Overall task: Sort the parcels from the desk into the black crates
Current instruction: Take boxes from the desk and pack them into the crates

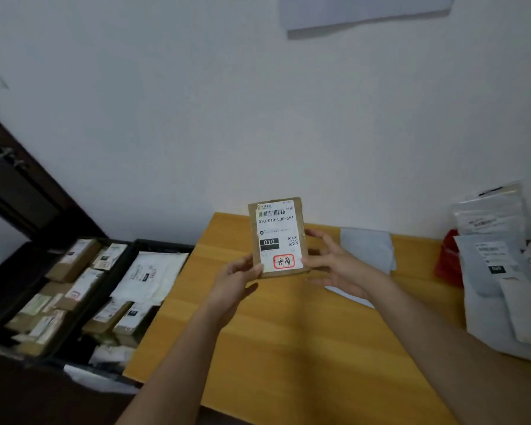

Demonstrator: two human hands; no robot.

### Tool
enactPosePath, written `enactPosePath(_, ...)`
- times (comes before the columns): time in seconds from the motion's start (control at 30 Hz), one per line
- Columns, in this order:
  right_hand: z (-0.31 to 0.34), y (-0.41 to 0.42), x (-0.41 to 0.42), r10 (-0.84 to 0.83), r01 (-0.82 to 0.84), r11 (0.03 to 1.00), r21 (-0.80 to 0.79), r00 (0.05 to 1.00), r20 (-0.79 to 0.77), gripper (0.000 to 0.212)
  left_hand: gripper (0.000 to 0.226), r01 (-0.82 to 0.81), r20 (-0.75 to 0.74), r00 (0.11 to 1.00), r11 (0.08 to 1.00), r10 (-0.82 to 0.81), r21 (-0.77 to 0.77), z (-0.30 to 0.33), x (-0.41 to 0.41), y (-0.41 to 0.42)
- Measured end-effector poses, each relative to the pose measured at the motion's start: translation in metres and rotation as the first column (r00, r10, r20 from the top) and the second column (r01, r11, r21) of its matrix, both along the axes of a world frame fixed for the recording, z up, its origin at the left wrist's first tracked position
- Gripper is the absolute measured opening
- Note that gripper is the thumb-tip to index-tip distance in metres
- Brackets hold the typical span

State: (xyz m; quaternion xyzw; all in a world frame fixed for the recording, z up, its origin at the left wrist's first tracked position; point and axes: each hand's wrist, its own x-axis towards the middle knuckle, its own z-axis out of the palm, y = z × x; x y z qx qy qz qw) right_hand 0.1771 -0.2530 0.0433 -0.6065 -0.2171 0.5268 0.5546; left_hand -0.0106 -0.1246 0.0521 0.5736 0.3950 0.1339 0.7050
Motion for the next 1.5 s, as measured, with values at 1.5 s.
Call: enactPosePath(1.5, -0.088, 0.622, -0.401, 0.178, -0.218, 0.93, -0.295, 0.972, -0.156, 0.067, 0.023, -0.546, -0.361, 0.789, 0.836, 0.497, -0.042, -0.043, -0.461, 0.532)
